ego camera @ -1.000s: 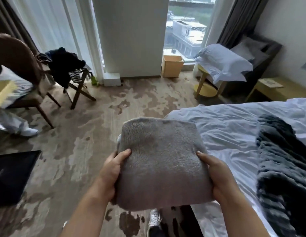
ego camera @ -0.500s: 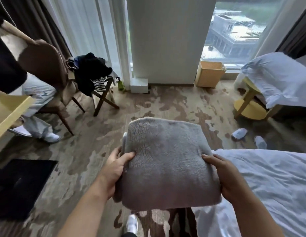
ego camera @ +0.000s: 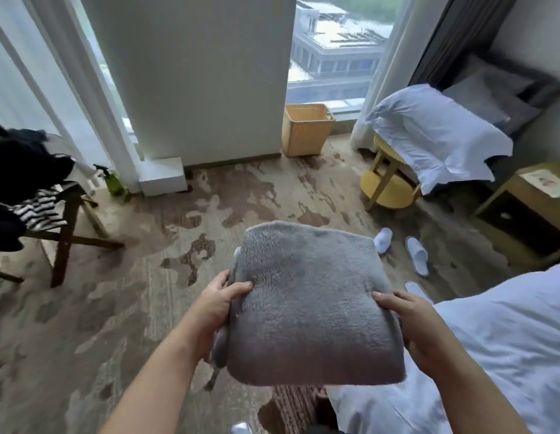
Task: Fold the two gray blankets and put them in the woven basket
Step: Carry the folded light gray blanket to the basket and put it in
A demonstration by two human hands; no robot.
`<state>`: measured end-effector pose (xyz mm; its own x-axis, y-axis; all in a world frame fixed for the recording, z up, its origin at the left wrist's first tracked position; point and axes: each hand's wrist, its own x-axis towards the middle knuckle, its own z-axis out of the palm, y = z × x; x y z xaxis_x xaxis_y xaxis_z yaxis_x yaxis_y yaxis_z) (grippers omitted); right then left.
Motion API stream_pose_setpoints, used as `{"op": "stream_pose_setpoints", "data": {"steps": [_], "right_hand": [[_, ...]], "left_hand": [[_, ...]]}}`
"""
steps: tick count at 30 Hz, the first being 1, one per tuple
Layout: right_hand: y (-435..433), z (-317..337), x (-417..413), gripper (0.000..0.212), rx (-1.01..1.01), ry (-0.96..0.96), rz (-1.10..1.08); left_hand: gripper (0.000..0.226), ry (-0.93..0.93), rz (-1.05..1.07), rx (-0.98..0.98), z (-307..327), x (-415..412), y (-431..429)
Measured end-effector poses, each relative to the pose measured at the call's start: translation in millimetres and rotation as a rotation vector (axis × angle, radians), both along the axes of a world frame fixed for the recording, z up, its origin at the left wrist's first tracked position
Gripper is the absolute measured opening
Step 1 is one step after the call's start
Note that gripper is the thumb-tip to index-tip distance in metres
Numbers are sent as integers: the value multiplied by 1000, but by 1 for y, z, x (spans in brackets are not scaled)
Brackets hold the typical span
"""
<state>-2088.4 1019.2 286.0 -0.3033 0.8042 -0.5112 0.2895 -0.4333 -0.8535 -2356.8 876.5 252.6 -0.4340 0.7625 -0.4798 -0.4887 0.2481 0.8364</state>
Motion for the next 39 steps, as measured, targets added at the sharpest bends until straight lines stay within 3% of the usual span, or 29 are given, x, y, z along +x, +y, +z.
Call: {"op": "stream_pose_setpoints", "data": {"steps": [5,12,16,26,33,39], "right_hand": [[74,-4,-25,16,-17,23,-149],[233,-35,-107,42,-40,47,-252],[331,-34,-178,22,-53,47,-186],[515,-13,-333,4,-46,85,18],[640,-28,-386,11,-24,-11,-149],[738,-14,-390,15,10,-5,-299]], "left_hand": [[23,-38,-122,7,0,-40,113],[23,27,-132,-46,-10,-112,271],[23,87,-58,-104,-3,-170,349],[20,114,106,-113,16,-304,498],[18,67,-11,-125,-21,-371,672],[23,63,-203,-155,-17,-394,818]]}}
